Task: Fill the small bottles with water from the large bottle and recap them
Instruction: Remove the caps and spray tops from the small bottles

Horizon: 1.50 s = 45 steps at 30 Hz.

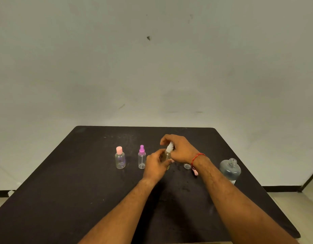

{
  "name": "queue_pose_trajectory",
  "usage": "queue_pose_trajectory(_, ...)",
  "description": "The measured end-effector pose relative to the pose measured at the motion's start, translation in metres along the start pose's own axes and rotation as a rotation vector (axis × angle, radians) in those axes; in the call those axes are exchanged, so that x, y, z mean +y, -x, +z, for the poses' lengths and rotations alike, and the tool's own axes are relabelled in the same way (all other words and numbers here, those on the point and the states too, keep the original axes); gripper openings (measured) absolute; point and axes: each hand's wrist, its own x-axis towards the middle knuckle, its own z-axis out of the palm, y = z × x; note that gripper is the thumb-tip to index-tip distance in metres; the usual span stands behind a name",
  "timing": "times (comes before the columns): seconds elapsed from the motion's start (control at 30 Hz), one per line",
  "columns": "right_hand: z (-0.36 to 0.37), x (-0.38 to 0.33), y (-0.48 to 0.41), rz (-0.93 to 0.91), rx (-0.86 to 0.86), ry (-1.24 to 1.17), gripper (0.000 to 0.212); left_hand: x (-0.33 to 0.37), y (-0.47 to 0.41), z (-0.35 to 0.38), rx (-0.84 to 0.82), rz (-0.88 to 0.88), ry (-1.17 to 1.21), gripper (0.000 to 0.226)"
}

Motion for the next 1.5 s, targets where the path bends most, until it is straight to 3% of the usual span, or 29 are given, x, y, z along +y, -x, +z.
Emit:
queue_pose_trajectory(0.07, 0.001, 0.001, 0.001, 0.054, 0.042, 0.003, 0.039, 0.000, 0.001, 0.001, 0.005, -0.003, 0.023, 0.029)
queue_pose_trajectory(0.27, -0.002, -0.002, -0.002, 0.149, 0.044, 0.160, 0.009, 0.000, 0.002, -0.001, 0.001, -0.025, -0.032, 0.037)
queue_pose_trajectory(0.5, -0.025, -0.010, 0.003, 0.111, 0.135, 0.170, 0.027, -0.005, -0.001, -0.002, 0.026, -0.086, 0.008, 0.035)
queue_pose_trajectory(0.73, -0.031, 0.003, 0.022, 0.207, 0.346, 0.123, 0.019, -0.015, -0.009, 0.004, 0.070, -0.119, -0.055, 0.032)
queue_pose_trajectory(1.0, 0.028, 0.032, 0.041, 0.371, 0.515, 0.018, 0.012, -0.024, -0.014, 0.015, 0.099, -0.148, -0.093, 0.029)
queue_pose_trajectory(1.5, 0.098, 0.044, 0.044, 0.559, 0.595, -0.126, 0.014, -0.041, -0.020, 0.025, 0.141, -0.143, -0.055, 0.044)
